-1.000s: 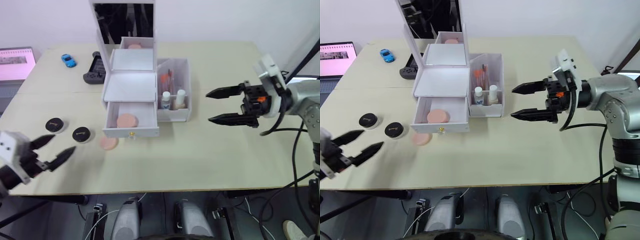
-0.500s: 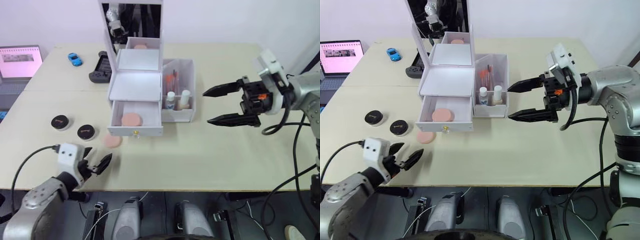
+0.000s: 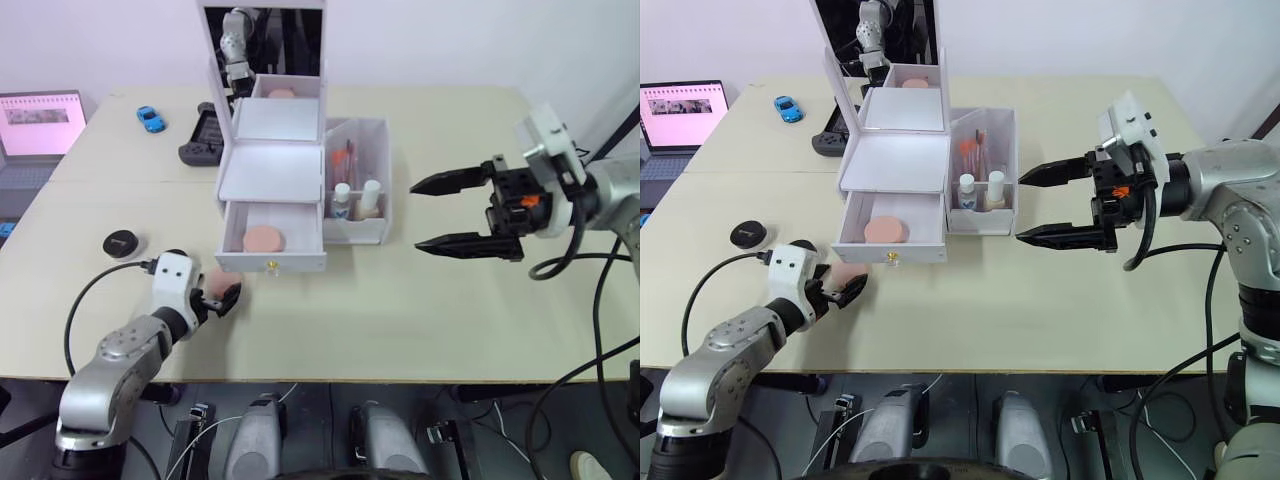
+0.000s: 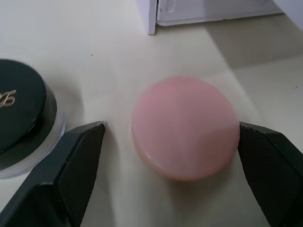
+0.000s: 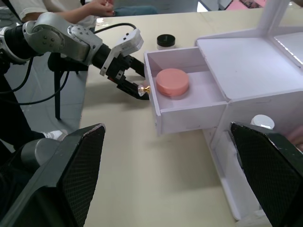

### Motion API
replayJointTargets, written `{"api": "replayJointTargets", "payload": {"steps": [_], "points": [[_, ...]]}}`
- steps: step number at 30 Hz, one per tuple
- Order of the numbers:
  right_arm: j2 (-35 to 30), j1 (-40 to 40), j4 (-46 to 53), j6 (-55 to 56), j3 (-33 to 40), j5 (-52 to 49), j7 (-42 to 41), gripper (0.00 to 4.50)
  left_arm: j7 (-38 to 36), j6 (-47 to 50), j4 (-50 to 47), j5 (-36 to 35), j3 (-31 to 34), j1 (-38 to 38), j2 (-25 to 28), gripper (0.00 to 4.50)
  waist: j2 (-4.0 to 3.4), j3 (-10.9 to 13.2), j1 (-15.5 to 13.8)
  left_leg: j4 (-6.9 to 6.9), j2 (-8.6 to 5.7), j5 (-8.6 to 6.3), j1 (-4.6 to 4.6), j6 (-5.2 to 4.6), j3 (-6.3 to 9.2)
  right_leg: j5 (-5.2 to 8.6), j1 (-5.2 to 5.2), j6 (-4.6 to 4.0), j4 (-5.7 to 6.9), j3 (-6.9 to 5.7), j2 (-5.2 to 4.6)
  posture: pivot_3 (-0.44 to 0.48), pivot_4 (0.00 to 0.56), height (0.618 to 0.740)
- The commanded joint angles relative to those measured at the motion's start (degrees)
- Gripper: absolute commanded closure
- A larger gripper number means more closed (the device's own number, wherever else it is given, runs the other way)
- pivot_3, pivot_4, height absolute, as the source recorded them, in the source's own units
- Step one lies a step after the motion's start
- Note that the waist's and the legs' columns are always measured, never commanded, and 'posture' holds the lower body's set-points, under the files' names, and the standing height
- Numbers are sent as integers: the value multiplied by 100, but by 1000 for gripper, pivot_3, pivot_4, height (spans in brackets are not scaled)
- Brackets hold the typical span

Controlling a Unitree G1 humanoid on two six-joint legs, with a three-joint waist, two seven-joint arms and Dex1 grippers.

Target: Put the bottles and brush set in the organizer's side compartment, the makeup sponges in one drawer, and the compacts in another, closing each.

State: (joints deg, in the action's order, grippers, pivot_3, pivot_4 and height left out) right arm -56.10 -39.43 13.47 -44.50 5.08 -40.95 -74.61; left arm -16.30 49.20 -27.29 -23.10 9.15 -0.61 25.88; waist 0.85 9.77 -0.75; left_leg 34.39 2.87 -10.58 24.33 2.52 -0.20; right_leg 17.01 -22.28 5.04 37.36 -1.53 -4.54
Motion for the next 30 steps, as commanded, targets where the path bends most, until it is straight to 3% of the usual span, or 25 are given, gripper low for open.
{"api": "replayJointTargets", "payload": {"steps": [1,3,6,8,9,18,22,26,30], "points": [[-99,-127,206,-6,228,-138,98,0,21,256,-102,-4,-131,120,28,33,0,0,-2,0,0,0,0,0,0,0,1,0,0,0,0,0,150,740],[-102,-131,212,1,221,-138,124,0,38,309,-77,19,-136,165,23,33,0,0,-2,0,0,0,0,0,0,0,1,0,0,0,-1,0,150,740],[-106,-138,192,31,177,-105,141,0,61,335,-58,36,-109,204,6,876,0,0,-3,0,0,0,0,0,1,0,1,0,0,0,0,0,150,740],[-110,-144,174,49,153,-90,129,0,52,367,-150,1,-41,167,13,1740,0,0,-3,0,-1,0,0,0,0,0,2,0,-1,0,-1,0,150,740],[-110,-151,163,55,142,-84,120,0,45,391,-209,-24,1,141,24,1843,0,0,-1,0,-1,0,0,0,0,0,2,0,-1,0,-1,0,150,740],[-8,-355,-62,185,-89,15,-41,0,8,644,-1172,-640,1221,380,290,1843,2,1,7,-1,0,0,1,0,3,1,-2,-1,0,-1,0,0,150,740],[84,-509,-204,305,-266,93,-132,0,-121,936,-1196,-1079,1943,1235,936,1843,7,4,-4,4,-1,0,7,0,10,0,-1,-1,1,-8,1,0,150,740],[128,-554,-210,328,-298,80,-127,0,-192,1212,-992,-1344,1787,1945,1310,1843,6,4,3,7,-4,0,8,0,12,0,6,1,-6,-10,-1,0,150,740],[77,-490,-97,268,-198,27,-32,0,-244,1535,-764,-1836,1547,2889,1360,1843,11,7,-2,10,-4,0,9,0,17,-4,4,7,0,-14,2,0,150,740]]}}
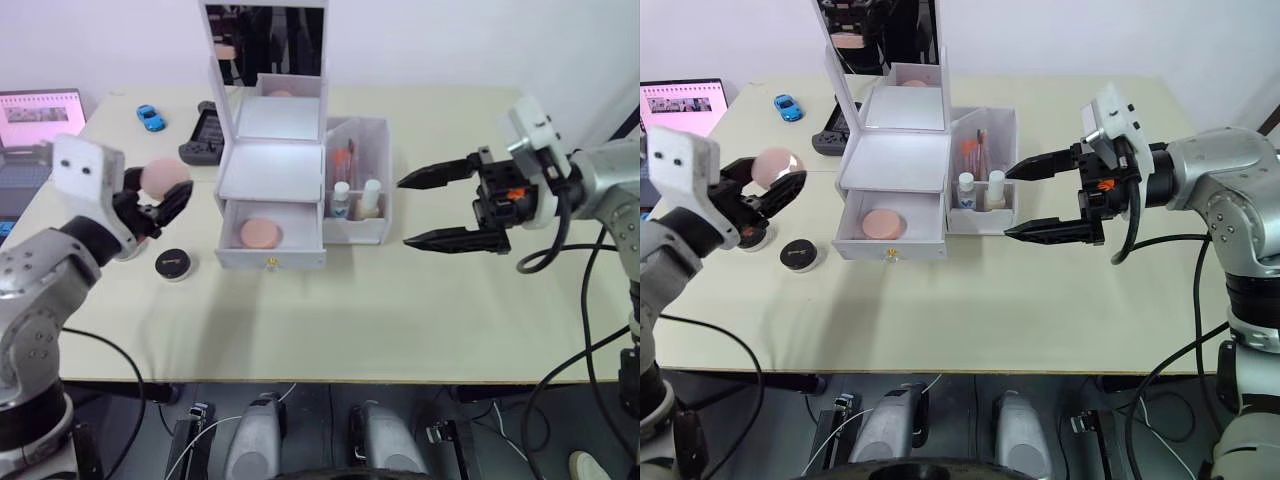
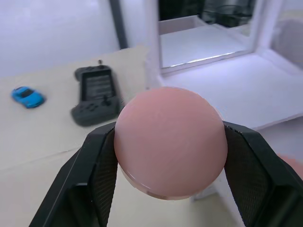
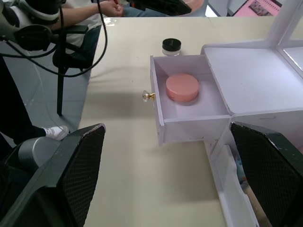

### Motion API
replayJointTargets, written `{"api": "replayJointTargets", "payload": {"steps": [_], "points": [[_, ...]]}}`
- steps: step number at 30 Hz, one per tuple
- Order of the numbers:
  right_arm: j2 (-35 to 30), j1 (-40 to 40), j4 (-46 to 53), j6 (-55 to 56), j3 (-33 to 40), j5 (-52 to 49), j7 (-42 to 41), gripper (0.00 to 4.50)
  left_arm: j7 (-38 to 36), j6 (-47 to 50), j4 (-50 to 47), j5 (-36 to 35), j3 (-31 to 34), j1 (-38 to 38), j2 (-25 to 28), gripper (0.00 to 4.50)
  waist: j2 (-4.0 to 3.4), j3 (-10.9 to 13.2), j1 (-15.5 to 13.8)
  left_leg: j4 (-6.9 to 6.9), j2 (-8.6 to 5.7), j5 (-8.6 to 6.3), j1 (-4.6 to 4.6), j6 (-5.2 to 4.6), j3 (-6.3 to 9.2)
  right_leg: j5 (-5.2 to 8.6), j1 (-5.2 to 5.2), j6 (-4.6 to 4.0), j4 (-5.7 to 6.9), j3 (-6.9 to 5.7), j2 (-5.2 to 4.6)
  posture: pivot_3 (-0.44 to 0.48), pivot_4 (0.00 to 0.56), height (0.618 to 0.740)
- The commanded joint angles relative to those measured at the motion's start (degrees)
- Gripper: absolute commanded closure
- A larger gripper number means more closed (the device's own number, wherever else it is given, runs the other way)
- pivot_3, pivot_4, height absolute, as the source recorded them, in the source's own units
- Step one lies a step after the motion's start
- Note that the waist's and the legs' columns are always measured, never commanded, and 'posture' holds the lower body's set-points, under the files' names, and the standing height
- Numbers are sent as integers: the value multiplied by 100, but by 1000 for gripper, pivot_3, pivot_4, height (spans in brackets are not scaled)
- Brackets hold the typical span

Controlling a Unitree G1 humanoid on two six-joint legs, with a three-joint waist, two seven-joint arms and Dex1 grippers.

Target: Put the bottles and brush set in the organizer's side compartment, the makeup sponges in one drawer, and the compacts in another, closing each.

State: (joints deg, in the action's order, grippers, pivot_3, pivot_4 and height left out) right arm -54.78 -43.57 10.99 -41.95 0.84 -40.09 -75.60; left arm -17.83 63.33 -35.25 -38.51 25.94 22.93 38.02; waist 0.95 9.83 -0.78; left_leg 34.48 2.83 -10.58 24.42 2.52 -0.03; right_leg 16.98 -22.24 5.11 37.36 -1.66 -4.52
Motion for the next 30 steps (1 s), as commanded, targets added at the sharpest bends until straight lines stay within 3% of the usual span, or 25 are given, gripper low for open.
{"api": "replayJointTargets", "payload": {"steps": [1,9,15,29,30], "points": [[-68,-56,178,-5,253,-72,93,0,-176,147,85,-319,-276,656,230,1843,1,1,6,2,0,0,0,0,3,0,1,0,1,-2,2,0,150,740],[-211,308,691,-299,656,-344,449,0,-953,-10,382,-594,-1612,1215,139,1843,0,1,10,0,1,0,0,0,1,0,-2,1,3,1,2,0,150,740],[-366,820,1184,-578,1171,-596,857,0,-1166,-112,937,-80,-2697,1657,113,1843,1,1,-2,9,0,0,0,0,2,0,5,1,3,0,2,0,150,740],[-470,1274,1569,-701,1550,-922,1305,0,-1475,-53,1255,227,-3015,1794,31,1843,1,1,6,15,2,0,2,-1,4,1,3,0,6,2,6,0,150,740],[-477,1282,1553,-677,1538,-915,1303,0,-1480,-47,1241,221,-2999,1785,27,1343,1,1,7,15,2,0,2,-1,4,1,3,1,6,2,6,0,150,740]]}}
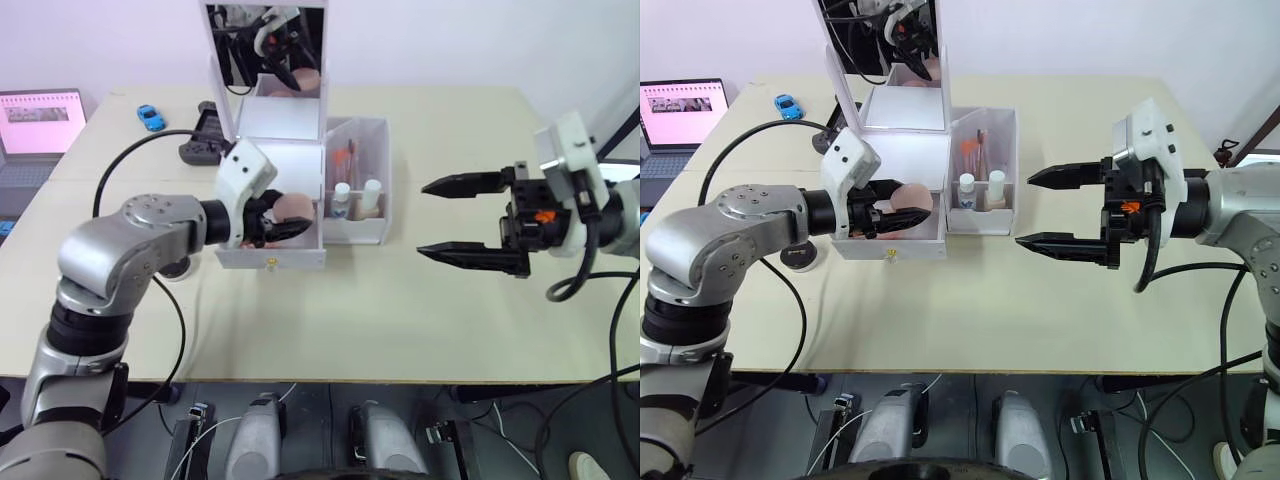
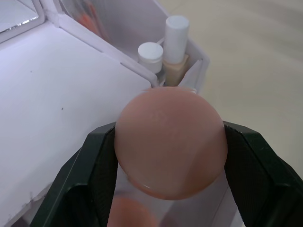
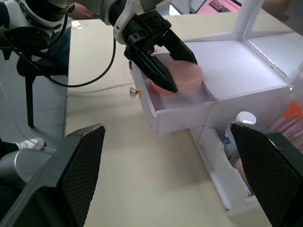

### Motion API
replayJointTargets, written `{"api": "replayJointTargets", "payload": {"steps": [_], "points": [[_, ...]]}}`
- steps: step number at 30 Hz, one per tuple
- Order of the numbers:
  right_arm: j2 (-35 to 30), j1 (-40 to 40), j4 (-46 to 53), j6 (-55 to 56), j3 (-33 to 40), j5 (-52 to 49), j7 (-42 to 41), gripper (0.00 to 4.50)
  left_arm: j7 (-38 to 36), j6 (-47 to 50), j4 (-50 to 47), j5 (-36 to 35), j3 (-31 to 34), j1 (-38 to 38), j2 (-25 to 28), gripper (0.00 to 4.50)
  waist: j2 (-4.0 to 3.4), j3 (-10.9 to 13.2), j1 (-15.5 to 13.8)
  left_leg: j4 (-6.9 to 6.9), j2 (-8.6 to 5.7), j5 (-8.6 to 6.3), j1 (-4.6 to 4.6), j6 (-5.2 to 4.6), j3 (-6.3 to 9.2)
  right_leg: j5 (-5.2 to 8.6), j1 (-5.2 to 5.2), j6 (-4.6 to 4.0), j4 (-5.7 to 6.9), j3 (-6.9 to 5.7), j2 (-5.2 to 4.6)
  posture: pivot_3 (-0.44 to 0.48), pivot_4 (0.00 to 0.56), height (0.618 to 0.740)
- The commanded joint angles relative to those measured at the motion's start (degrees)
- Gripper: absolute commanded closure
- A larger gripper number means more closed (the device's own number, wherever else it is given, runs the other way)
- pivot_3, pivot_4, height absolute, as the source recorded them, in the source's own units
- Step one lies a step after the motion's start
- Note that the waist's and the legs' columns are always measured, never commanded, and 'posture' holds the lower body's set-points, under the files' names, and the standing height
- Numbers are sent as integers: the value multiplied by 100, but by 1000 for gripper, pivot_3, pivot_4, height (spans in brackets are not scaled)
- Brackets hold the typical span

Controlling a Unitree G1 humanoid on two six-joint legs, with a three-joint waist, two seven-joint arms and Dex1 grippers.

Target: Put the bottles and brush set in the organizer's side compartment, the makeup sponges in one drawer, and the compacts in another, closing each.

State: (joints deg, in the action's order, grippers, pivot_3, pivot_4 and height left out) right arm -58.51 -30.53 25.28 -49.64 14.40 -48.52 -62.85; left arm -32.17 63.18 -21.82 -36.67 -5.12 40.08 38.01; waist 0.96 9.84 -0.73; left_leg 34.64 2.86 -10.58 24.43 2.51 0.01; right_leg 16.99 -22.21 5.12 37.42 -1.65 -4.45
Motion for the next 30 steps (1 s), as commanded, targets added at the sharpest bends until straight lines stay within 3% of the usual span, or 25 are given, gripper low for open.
{"api": "replayJointTargets", "payload": {"steps": [1,3,11,19,24,27,30], "points": [[-109,-20,103,118,164,-60,23,0,-53,-18,-113,29,109,63,24,786,0,0,2,0,0,0,0,0,0,0,0,0,0,0,0,0,150,740],[-110,-43,69,162,118,-34,8,0,-17,-8,-113,22,137,53,-20,28,0,0,2,0,0,0,0,-1,0,0,-1,0,0,0,0,0,150,740],[-116,-129,-61,311,-19,11,-80,0,-14,41,-66,-2,381,156,53,28,0,0,4,2,0,-1,1,-1,0,0,-1,0,0,0,0,0,150,740],[-75,-398,-551,688,-393,358,-353,0,-451,-42,-225,-387,1340,-134,659,28,-1,0,21,1,1,-1,1,-2,1,0,-4,0,1,0,0,0,150,740],[-67,-664,-1151,1063,-660,745,-644,0,-931,-331,-294,-553,2308,-776,1336,28,-2,1,25,-1,1,-2,1,-2,-1,1,-6,0,1,1,0,0,150,740],[-64,-741,-1652,1508,-801,1133,-849,0,-1480,-761,-252,-441,3092,-1675,1802,28,-2,1,44,-3,1,-2,0,-2,-5,1,-8,-1,-1,2,-2,0,150,740],[48,-815,-2031,1926,-840,1422,-903,0,-1823,-958,-167,-597,3764,-2345,1896,28,-4,2,43,-7,2,-2,-1,-2,-9,2,-10,-2,-3,2,-4,0,150,740]]}}
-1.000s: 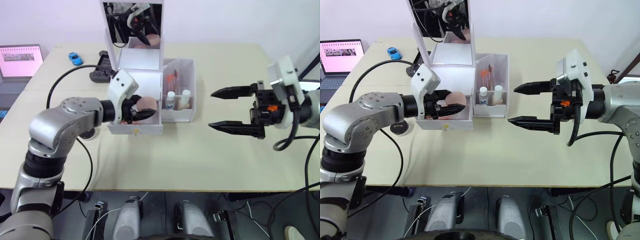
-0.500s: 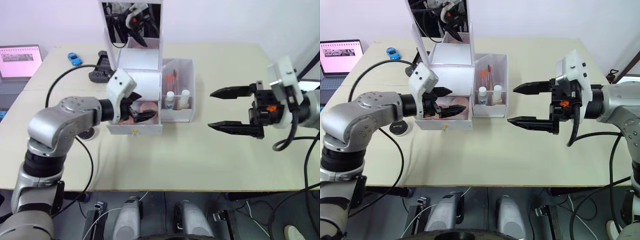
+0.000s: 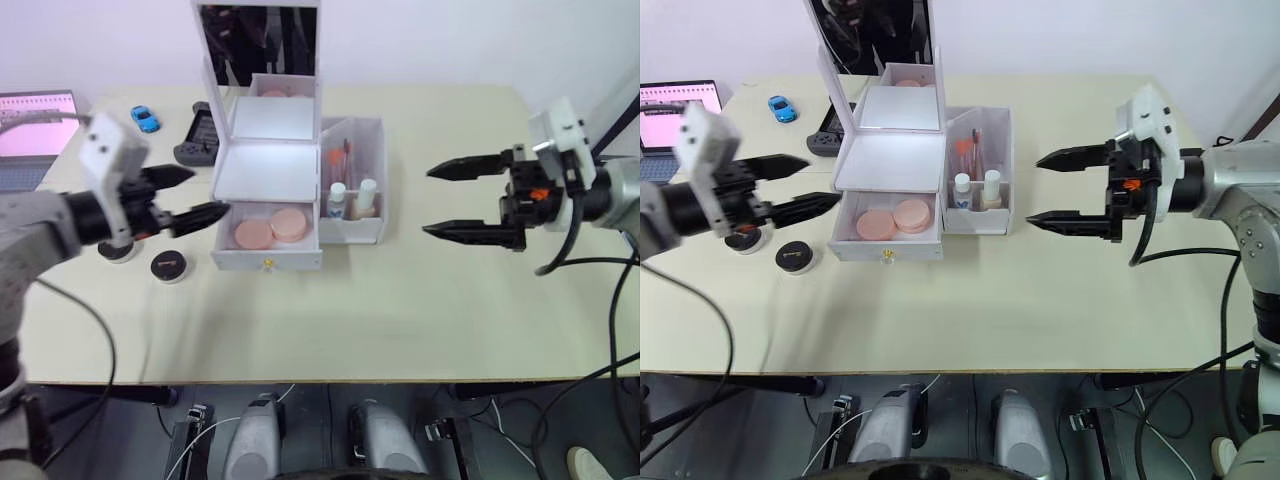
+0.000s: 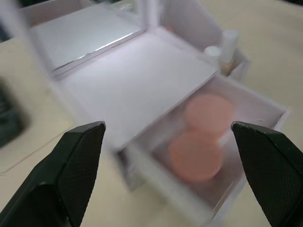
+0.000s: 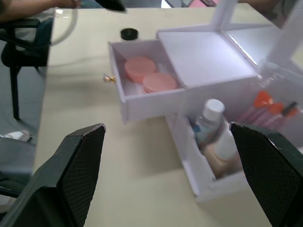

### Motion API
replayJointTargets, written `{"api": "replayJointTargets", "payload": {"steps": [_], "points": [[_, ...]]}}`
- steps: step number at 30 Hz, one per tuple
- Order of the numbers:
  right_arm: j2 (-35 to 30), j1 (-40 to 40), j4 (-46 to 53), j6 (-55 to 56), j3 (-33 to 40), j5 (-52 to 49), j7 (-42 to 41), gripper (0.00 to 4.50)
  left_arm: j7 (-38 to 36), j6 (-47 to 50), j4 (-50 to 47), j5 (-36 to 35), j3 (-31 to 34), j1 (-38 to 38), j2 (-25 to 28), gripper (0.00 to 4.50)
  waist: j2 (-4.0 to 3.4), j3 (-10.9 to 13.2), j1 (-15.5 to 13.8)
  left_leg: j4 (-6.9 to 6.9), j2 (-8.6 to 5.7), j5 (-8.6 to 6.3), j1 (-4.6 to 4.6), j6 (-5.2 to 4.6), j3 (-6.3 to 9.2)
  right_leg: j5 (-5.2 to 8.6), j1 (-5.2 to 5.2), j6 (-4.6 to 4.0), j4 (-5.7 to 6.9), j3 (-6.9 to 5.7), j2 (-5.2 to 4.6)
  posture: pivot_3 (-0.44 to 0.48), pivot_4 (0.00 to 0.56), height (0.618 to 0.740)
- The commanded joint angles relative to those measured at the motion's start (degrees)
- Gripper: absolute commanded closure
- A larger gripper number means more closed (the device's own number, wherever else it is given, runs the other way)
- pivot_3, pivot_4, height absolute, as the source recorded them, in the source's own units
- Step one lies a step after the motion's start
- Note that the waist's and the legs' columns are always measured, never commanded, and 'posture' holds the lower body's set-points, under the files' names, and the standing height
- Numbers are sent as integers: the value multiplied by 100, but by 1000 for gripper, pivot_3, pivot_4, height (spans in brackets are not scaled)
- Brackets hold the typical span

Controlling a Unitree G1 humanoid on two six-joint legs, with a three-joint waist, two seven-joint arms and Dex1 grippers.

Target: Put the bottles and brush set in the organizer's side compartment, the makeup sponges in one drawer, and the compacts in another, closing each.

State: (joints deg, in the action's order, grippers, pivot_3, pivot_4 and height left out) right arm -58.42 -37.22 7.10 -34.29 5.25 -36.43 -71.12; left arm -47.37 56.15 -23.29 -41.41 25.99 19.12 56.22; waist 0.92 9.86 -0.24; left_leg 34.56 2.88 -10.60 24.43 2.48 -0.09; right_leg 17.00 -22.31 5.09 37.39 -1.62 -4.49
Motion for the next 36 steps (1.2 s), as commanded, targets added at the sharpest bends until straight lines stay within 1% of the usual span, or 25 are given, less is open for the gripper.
{"api": "replayJointTargets", "payload": {"steps": [1,3,4,5,6,8,9,11,14,15,16,17,18,21,23,25,28,33,36], "points": [[22,-152,-429,496,52,291,-192,0,-526,-356,-24,-99,981,-697,55,28,0,0,-12,-1,0,0,0,0,-1,0,0,-1,0,0,-1,0,150,740],[-3,-152,-739,633,34,405,-367,0,-801,-474,-49,-50,1430,-1382,23,28,-3,1,-6,-3,1,0,0,0,-6,2,0,-3,-4,0,-5,0,150,740],[-12,-162,-914,720,10,485,-445,0,-1014,-676,-121,127,1610,-1865,21,28,-3,1,0,-7,1,0,-1,0,-10,2,-1,-3,-7,1,-7,0,150,740],[-5,-172,-1075,765,-5,537,-508,0,-1170,-705,-222,122,1833,-2282,-42,28,-3,1,5,-9,0,0,-1,0,-12,2,-1,-3,-10,2,-8,0,150,740],[32,-184,-1234,791,-1,561,-540,0,-1183,-685,-251,38,2108,-2609,-199,28,-3,1,10,-14,0,0,-2,1,-17,4,-2,-8,-15,4,-10,0,150,740],[207,-236,-1560,763,45,544,-479,0,-1222,-1000,-136,153,2504,-3308,-634,28,-2,1,24,-19,1,0,-4,1,-22,9,-5,-18,-17,9,-12,0,150,740],[269,-223,-1687,778,49,557,-478,0,-1212,-1232,17,297,2607,-3602,-830,265,-3,0,35,-21,2,0,-5,1,-22,9,-4,-20,-19,9,-12,0,150,740],[349,-186,-1907,807,58,631,-441,0,-1207,-1613,235,469,2723,-3956,-1071,812,-3,0,56,-24,2,0,-9,1,-23,9,-4,-21,-16,9,-12,0,150,740],[414,25,-2328,916,71,848,-323,0,-1100,-2102,581,608,2904,-4149,-1299,2311,2,-3,31,-25,2,0,-8,1,-20,11,-4,-23,-16,7,-11,0,150,740],[418,84,-2394,964,74,891,-326,0,-1080,-2204,625,616,2918,-4187,-1325,3007,4,-4,18,-25,2,0,-8,1,-20,11,-2,-25,-19,7,-12,0,150,740],[431,179,-2440,974,96,903,-320,0,-1052,-2253,693,580,2946,-4191,-1351,3404,3,-4,0,-24,1,0,-8,1,-22,12,-1,-25,-21,8,-13,0,150,740],[436,289,-2450,979,127,908,-316,0,-1064,-2308,736,548,2953,-4216,-1364,4025,3,-4,-9,-24,0,0,-7,1,-25,12,-2,-26,-24,9,-16,0,150,740],[434,389,-2429,978,154,915,-309,0,-1069,-2345,755,517,2953,-4237,-1369,4442,3,-4,-19,-24,0,0,-7,1,-27,12,-3,-26,-23,11,-17,0,150,740],[422,589,-2222,874,243,851,-275,0,-1103,-2299,659,328,2893,-4282,-1383,4442,1,-4,-12,-25,0,0,-7,1,-29,11,-4,-26,-22,13,-16,0,150,740],[394,639,-2017,757,264,782,-279,0,-1286,-1995,374,-185,2746,-4303,-1407,4442,0,-5,-2,-25,1,0,-7,1,-29,11,-5,-25,-21,14,-16,0,150,740],[375,650,-1836,634,252,727,-333,0,-1422,-1686,26,-570,2523,-4445,-1383,4442,0,-5,3,-25,2,0,-7,1,-29,11,-6,-25,-20,14,-16,0,150,740],[339,599,-1549,551,118,744,-494,0,-1520,-1468,-413,-838,1955,-4526,-1317,4442,-4,-6,9,-26,2,-1,-7,1,-29,11,-5,-25,-20,14,-16,0,150,740],[362,468,-963,156,114,534,-534,0,-1021,-1575,-866,-863,1118,-4049,-1475,4442,-6,-7,-19,-26,2,0,-8,1,-27,11,-4,-26,-19,16,-12,0,150,740],[389,433,-406,-106,166,297,-455,0,-437,-1502,-1209,-921,408,-3509,-1735,4442,-6,-7,-35,-25,1,0,-8,1,-28,10,-1,-23,-20,18,-13,0,150,740]]}}
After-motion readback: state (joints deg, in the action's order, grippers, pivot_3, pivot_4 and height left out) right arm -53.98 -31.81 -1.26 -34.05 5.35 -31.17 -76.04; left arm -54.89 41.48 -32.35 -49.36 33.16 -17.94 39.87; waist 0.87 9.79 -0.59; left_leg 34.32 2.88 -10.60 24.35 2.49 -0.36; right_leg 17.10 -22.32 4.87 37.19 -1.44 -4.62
